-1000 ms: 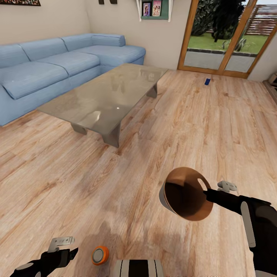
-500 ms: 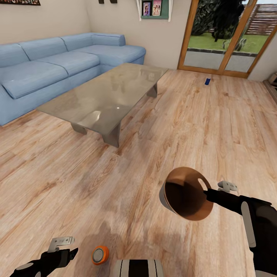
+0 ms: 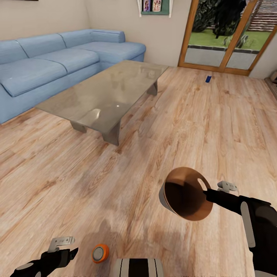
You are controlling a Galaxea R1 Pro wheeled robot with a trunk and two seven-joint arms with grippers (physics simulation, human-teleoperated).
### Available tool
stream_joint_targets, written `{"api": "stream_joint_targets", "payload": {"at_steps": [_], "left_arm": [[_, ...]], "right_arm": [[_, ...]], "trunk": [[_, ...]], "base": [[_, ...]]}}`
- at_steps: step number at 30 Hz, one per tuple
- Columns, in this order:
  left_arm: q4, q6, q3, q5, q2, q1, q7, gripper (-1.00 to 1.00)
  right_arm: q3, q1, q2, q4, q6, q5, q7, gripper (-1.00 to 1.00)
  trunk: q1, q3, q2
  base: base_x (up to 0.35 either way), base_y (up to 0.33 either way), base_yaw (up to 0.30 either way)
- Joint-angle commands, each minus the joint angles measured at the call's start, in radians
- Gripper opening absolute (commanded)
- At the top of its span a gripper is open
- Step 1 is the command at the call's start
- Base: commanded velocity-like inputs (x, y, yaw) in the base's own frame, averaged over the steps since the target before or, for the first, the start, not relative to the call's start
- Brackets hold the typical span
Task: Put the three can of soda from the living room inside the tash can in the kitchen.
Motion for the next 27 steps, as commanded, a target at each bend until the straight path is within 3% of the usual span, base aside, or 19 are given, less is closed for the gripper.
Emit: {"api": "stream_joint_targets", "payload": {"at_steps": [1,27], "left_arm": [[0.000,0.000,0.000,0.000,0.000,0.000,0.000,1.00],[0.000,0.003,0.000,-0.001,0.000,0.000,0.001,1.00]], "right_arm": [[0.000,0.000,0.000,0.000,0.006,-0.033,0.004,-1.00],[0.005,-0.001,0.000,-0.002,0.006,-0.029,-0.007,-1.00]], "trunk": [[0.000,-0.002,0.000],[0.000,-0.045,0.000]], "base": [[0.000,0.000,0.000],[0.000,0.000,0.000]]}}
